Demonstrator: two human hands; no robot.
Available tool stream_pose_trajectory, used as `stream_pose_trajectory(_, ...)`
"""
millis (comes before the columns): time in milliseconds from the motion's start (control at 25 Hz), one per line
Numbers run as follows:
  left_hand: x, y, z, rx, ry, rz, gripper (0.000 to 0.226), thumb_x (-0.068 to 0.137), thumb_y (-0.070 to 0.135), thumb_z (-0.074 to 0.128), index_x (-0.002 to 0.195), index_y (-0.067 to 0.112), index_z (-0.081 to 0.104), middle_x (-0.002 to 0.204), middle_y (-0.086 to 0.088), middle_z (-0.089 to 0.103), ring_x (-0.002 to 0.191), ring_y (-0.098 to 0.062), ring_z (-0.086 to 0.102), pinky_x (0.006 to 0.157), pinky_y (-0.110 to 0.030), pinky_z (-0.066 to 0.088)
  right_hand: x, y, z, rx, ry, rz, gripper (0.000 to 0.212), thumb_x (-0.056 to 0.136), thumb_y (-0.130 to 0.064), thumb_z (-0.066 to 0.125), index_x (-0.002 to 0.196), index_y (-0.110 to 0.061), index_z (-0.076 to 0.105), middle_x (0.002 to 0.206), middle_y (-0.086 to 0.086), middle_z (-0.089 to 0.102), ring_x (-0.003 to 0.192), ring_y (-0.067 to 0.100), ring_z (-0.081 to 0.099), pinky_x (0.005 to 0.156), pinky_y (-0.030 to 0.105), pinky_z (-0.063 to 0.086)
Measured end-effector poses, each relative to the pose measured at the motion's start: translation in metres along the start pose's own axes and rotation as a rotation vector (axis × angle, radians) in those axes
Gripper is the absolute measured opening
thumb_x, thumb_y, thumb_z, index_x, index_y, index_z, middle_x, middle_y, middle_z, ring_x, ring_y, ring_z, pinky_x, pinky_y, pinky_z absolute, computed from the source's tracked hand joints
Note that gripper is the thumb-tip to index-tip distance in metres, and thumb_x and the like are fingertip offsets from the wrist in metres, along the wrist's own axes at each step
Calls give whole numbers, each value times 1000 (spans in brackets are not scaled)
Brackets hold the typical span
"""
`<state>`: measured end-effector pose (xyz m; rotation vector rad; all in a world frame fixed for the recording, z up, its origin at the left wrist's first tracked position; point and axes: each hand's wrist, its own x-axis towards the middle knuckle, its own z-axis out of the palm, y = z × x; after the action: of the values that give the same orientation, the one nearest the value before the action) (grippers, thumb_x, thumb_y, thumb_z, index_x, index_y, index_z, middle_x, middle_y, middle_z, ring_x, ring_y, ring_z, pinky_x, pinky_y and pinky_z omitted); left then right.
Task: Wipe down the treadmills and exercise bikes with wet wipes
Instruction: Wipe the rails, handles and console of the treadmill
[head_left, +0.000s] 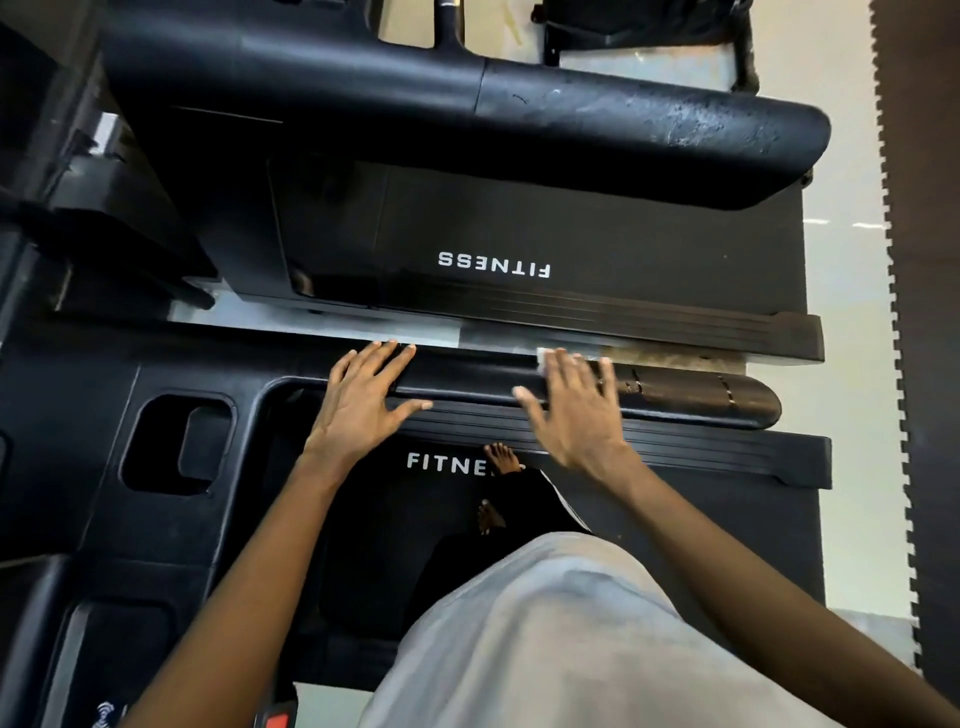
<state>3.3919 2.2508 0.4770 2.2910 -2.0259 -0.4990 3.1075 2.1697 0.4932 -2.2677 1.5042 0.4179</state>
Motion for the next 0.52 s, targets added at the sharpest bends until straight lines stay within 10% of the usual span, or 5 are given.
stream_pose_trajectory(520,25,-24,-17,-91,-154,132,101,72,89,44,151,27,44,154,-1,45,143,-22,36,119,-41,19,-2,-38,0,94,78,114,82,99,-67,2,158,-14,25,164,4,26,153,19,17,124,48,-9)
